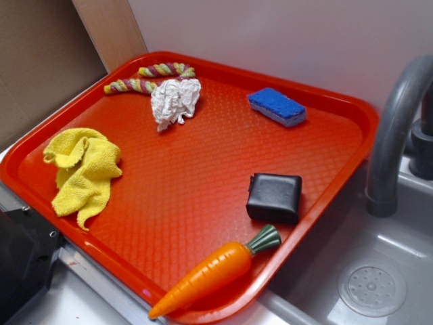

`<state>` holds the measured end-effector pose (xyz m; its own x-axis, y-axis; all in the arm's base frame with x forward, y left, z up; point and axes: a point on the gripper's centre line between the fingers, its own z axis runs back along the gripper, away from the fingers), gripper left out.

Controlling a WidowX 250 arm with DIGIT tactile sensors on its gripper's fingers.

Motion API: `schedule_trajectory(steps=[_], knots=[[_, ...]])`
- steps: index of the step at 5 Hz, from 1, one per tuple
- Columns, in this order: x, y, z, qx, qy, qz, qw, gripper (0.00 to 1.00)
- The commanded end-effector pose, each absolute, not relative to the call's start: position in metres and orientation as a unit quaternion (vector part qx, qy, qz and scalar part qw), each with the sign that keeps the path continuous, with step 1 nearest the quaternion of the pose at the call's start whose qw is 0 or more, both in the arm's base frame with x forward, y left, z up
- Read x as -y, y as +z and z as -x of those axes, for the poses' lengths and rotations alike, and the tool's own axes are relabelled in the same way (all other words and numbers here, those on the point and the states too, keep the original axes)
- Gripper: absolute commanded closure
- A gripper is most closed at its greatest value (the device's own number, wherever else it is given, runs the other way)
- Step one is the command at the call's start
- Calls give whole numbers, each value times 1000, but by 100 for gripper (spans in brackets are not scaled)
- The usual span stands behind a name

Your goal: Grab the yellow cloth.

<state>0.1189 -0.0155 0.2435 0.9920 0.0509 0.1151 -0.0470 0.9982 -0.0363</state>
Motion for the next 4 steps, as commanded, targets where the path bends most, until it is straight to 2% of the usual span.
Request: schedule_trajectory(steps=[1, 2, 3, 4], knots=[[16, 243, -119, 58, 25, 17, 998, 0], [-15, 193, -153, 39, 138, -35, 989, 0], [-43, 146, -159, 37, 167, -81, 982, 0], [-60, 97, -159, 64, 192, -87, 975, 0]])
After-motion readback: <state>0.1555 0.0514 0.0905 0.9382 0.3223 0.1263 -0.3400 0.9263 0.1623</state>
